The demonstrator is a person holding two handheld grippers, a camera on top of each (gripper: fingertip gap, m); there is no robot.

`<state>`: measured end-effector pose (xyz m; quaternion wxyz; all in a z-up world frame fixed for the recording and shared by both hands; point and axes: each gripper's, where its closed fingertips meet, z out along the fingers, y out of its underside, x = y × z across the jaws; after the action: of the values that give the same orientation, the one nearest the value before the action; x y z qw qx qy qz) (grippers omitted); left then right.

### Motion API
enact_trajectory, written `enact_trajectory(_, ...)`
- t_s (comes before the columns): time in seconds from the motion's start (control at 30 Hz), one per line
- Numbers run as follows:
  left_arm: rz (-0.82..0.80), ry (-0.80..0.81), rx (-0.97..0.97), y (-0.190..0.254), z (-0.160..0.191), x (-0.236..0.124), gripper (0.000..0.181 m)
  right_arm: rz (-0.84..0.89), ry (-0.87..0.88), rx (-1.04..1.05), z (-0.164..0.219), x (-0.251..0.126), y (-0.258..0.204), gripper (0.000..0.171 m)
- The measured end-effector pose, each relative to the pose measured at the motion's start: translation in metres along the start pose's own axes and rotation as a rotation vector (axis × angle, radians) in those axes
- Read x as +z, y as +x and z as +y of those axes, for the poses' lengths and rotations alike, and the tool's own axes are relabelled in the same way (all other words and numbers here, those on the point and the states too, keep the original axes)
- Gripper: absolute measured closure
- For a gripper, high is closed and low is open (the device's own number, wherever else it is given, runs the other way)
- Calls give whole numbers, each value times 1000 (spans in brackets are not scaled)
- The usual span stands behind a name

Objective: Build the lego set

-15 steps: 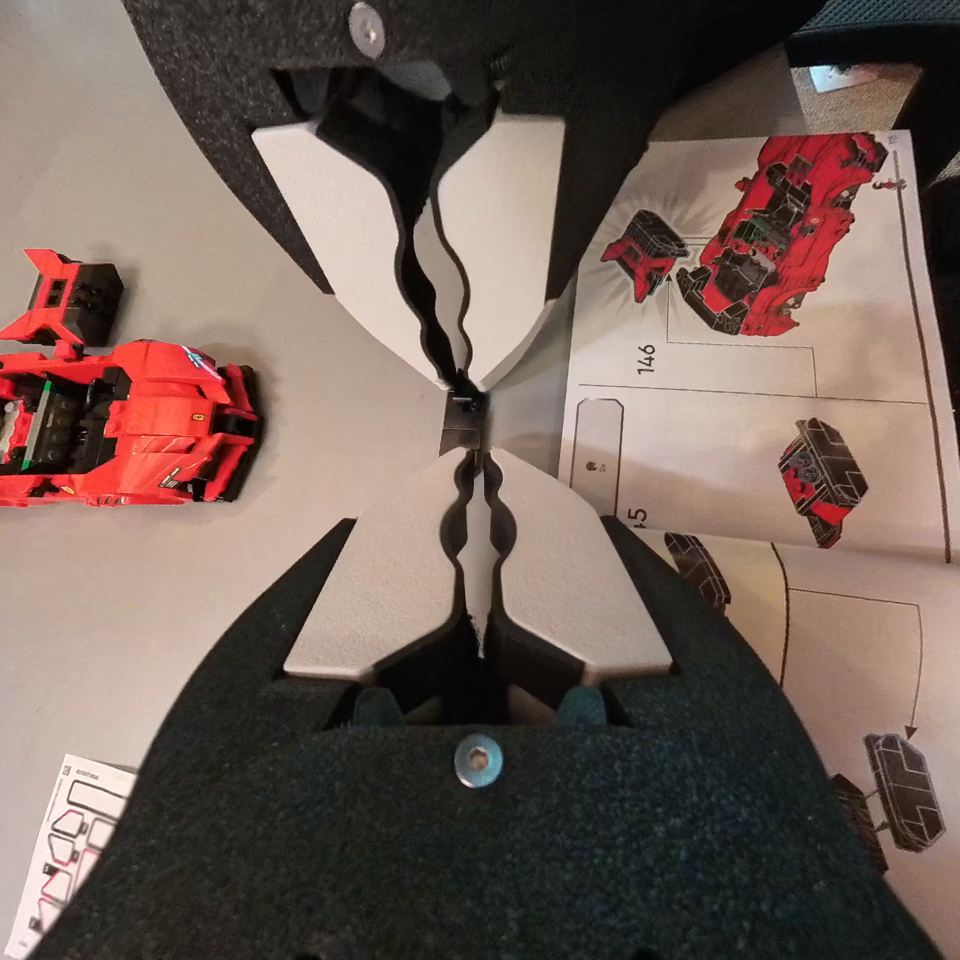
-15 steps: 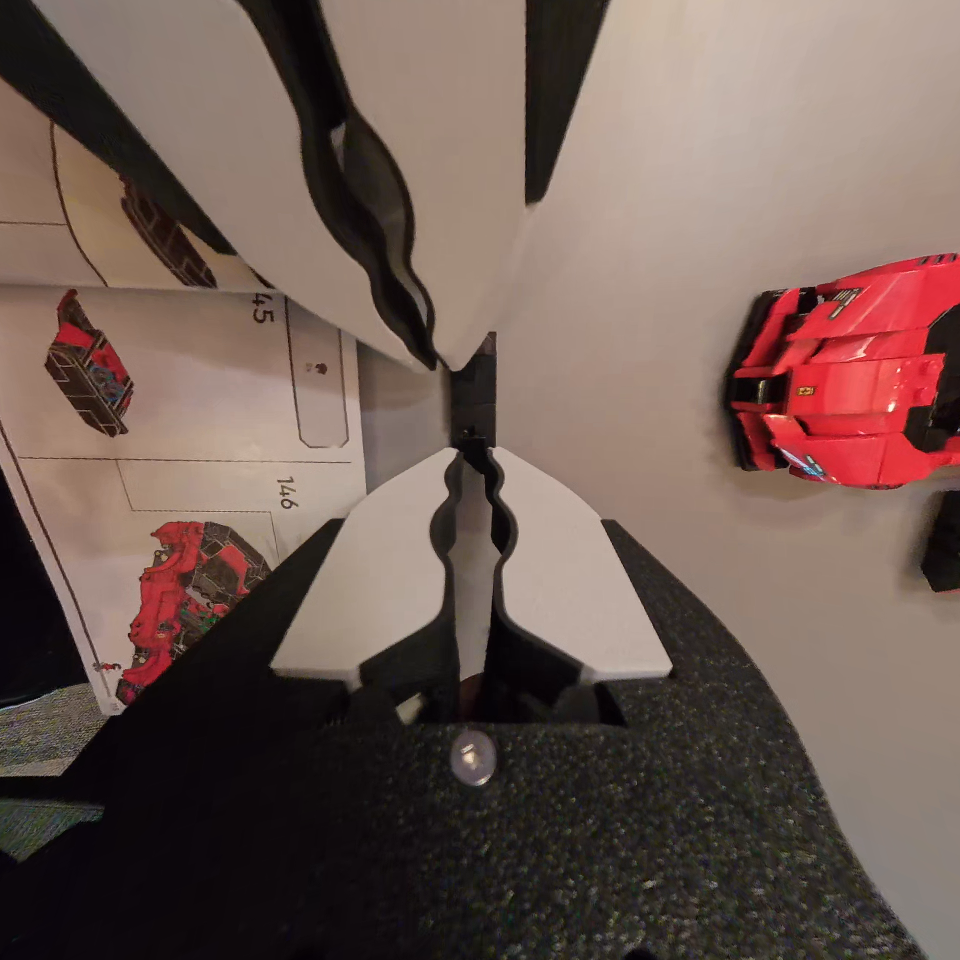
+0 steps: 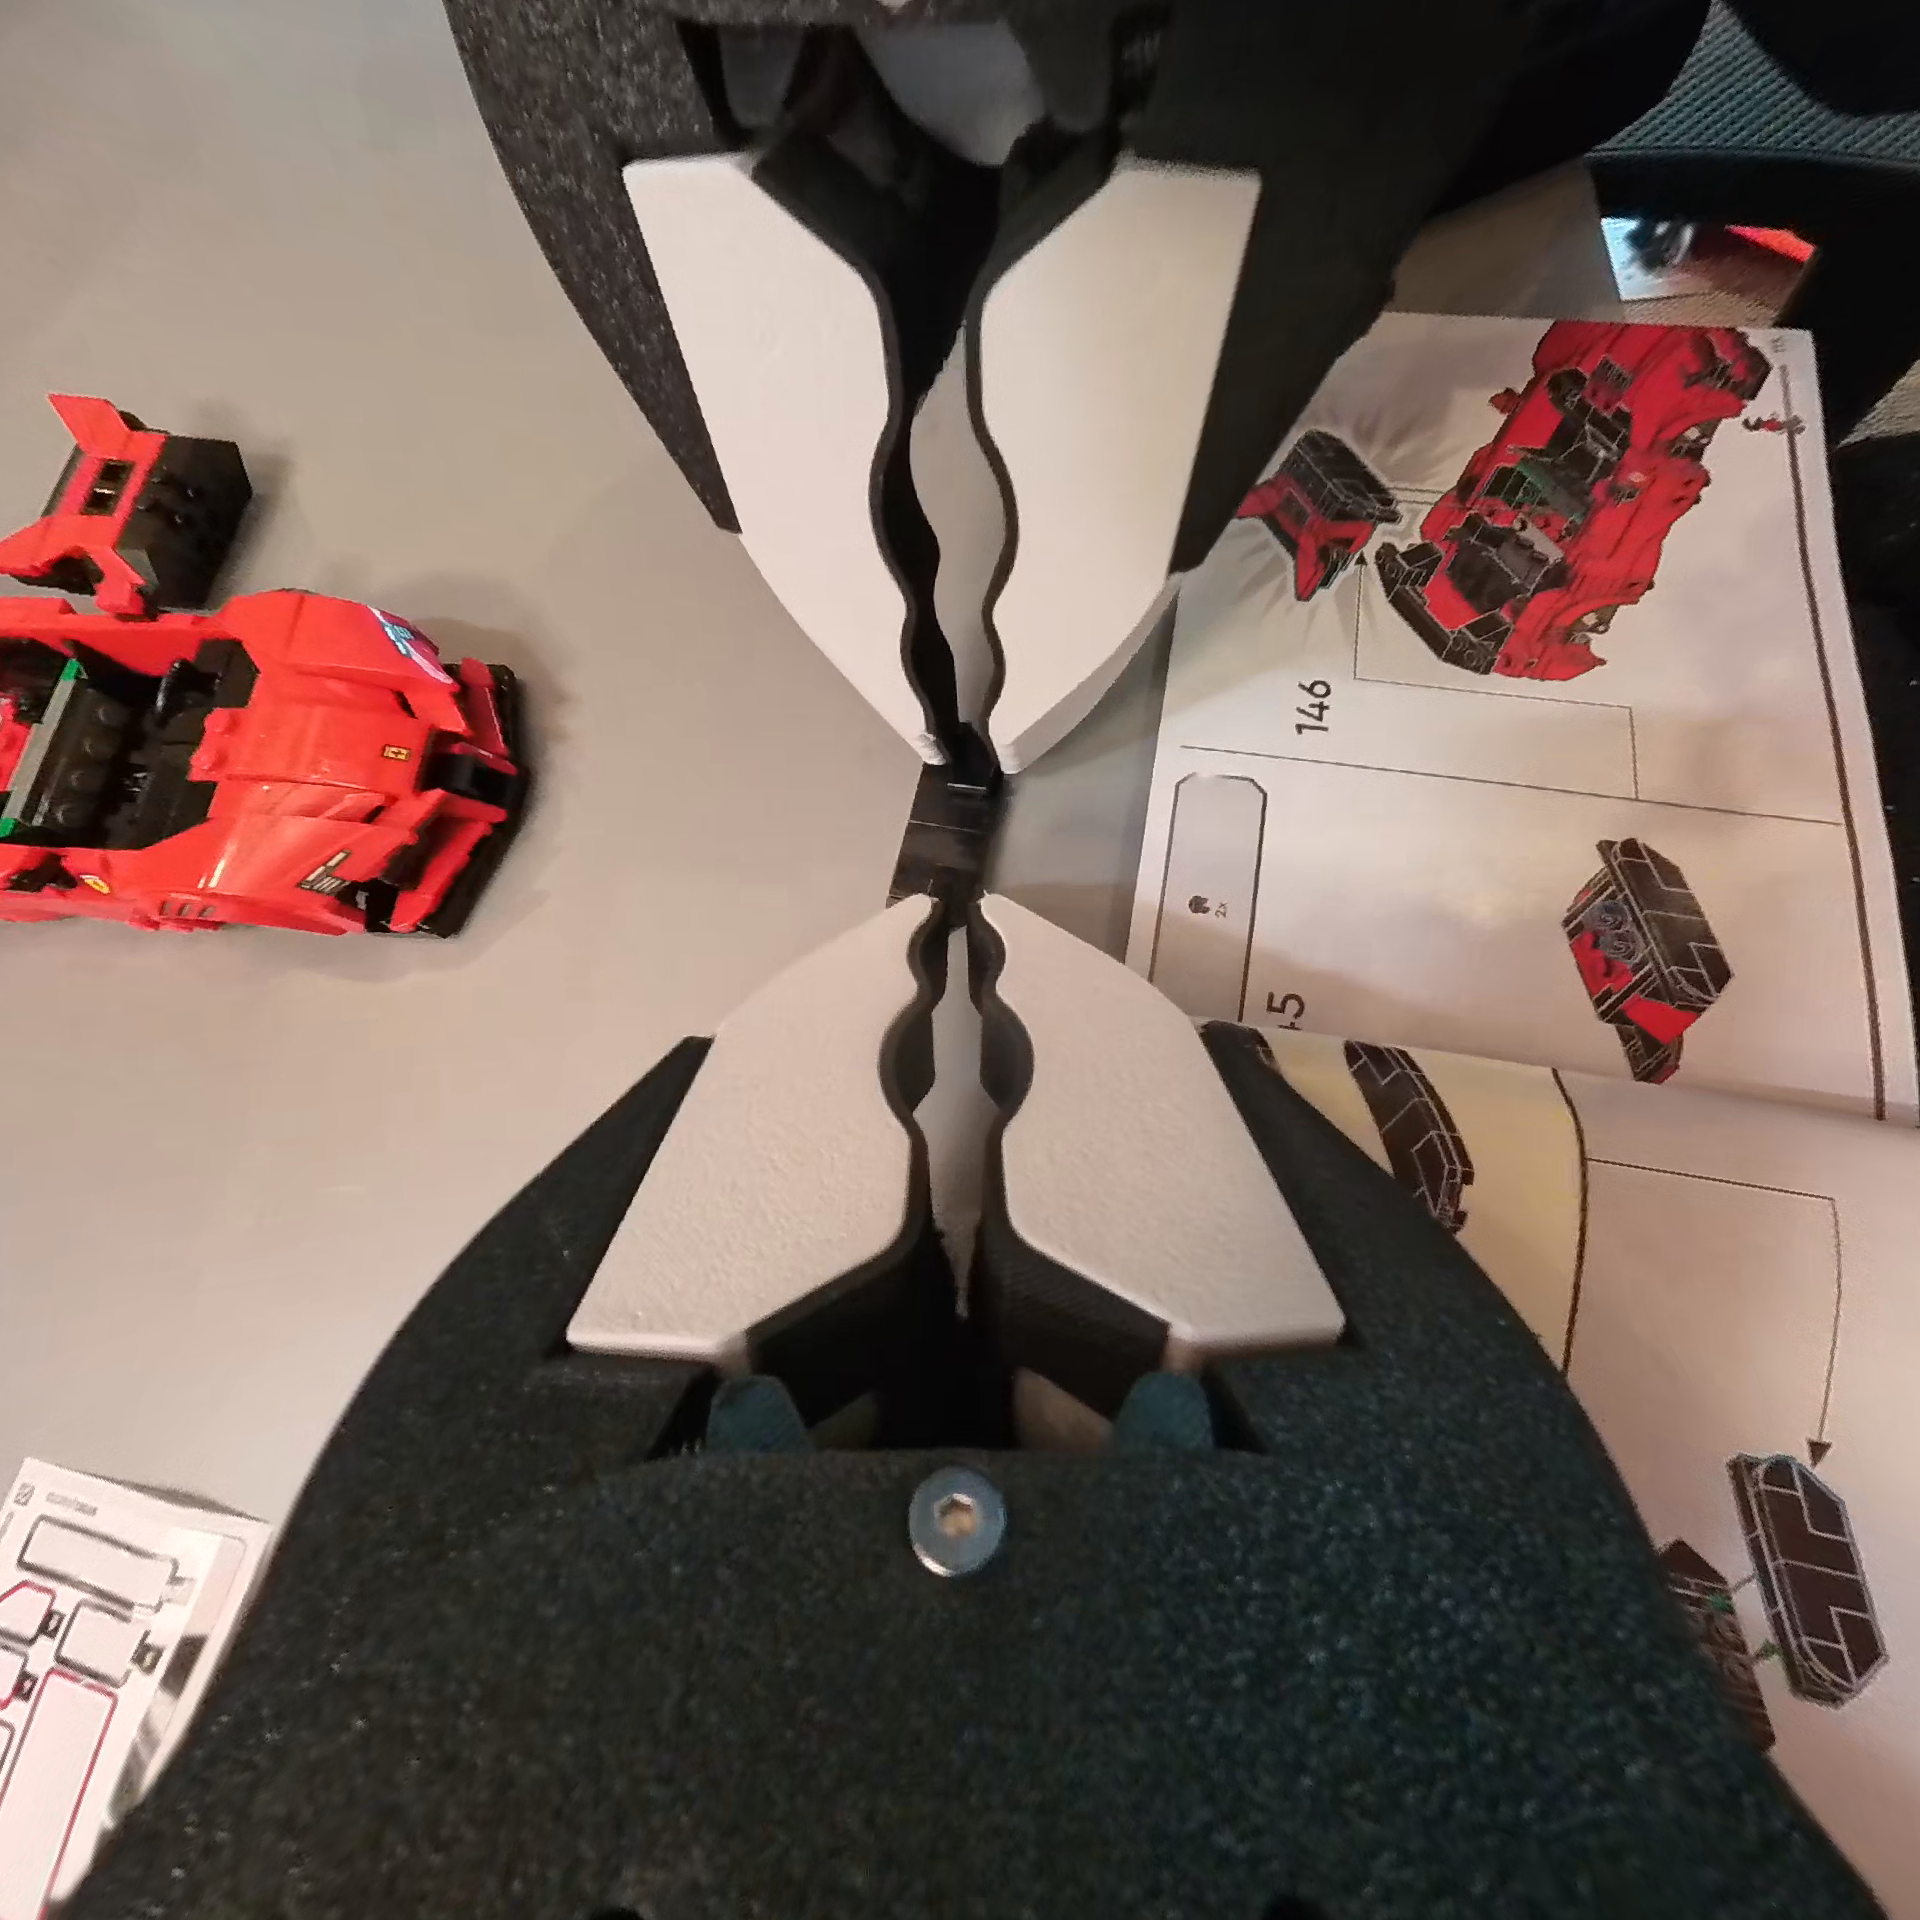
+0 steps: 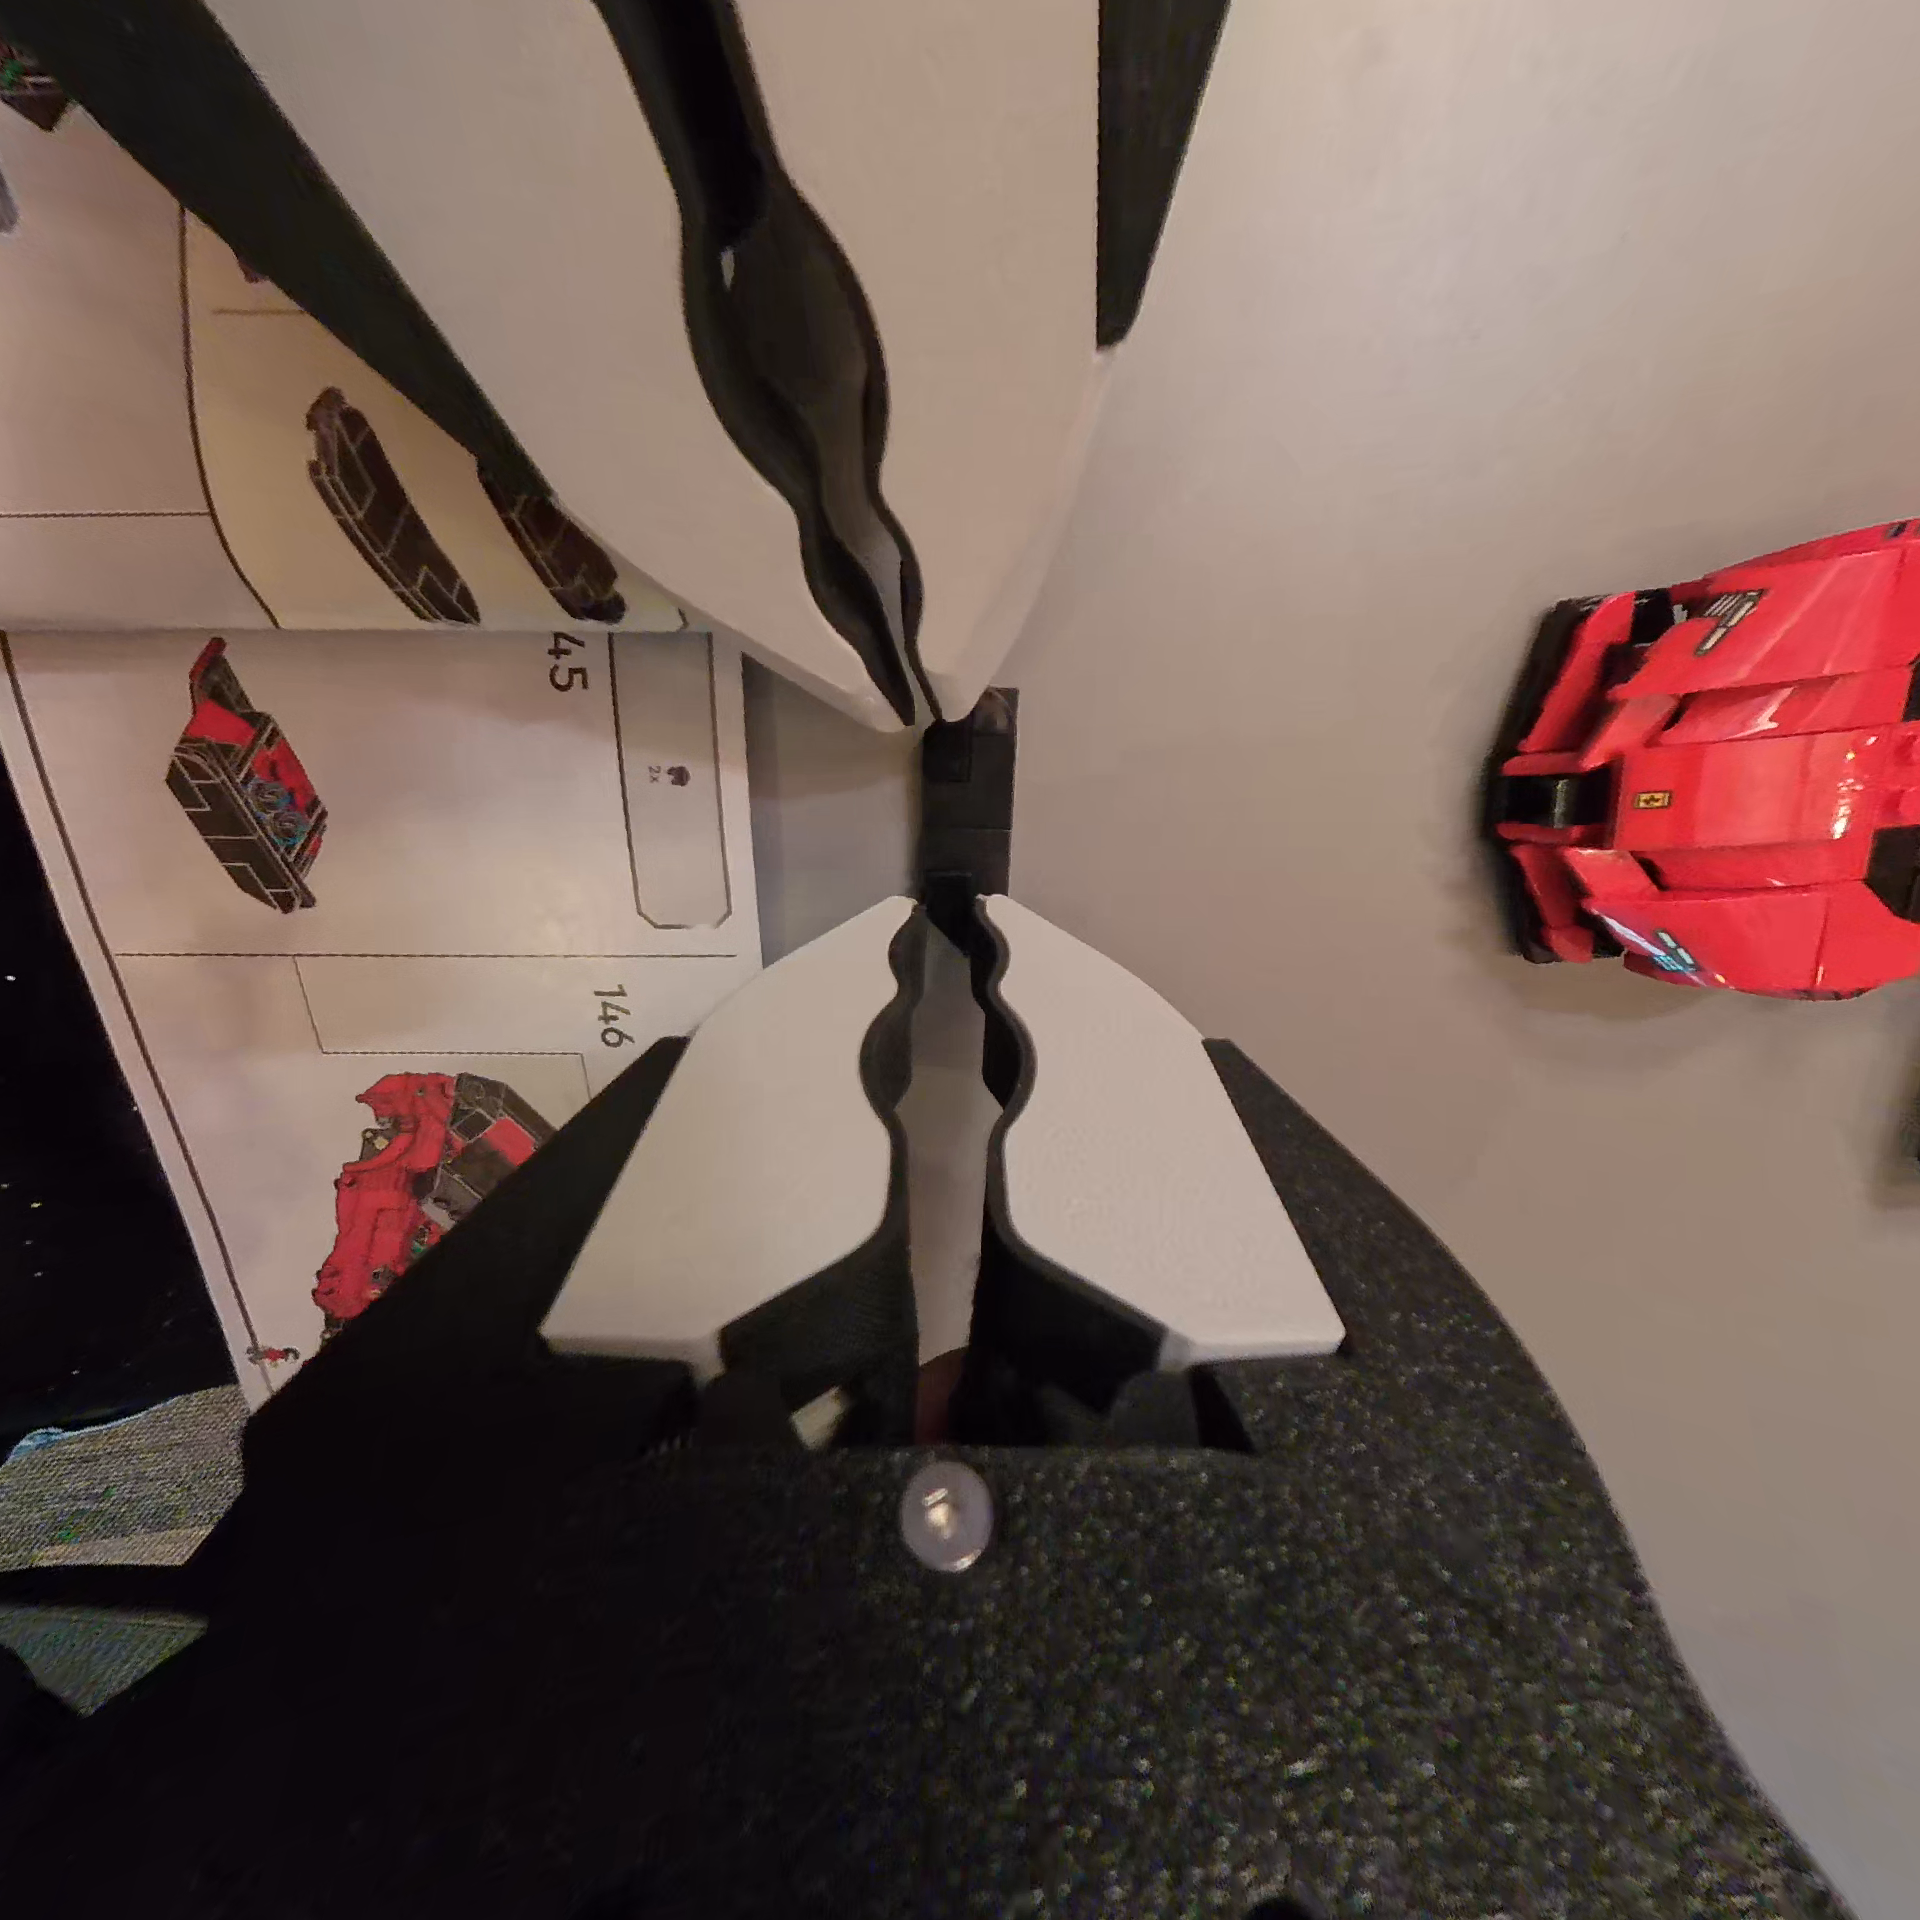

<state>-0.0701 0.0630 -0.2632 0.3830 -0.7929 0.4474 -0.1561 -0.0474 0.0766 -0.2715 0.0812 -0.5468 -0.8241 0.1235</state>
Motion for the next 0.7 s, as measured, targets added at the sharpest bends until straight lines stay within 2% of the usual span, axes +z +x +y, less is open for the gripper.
enact_trajectory(0.57, 12, -7, -7, 1, 4, 2, 178, -5, 37, 6, 1, -8, 2, 157)
enact_trajectory(0.67, 12, -9, -9, 0, 5, 2, 178, -1, 132, 43, -7, -14, 9, 171)
enact_trajectory(0.7, 13, -10, -9, 0, 5, 3, 178, -27, 161, 52, -10, -14, 7, 171)
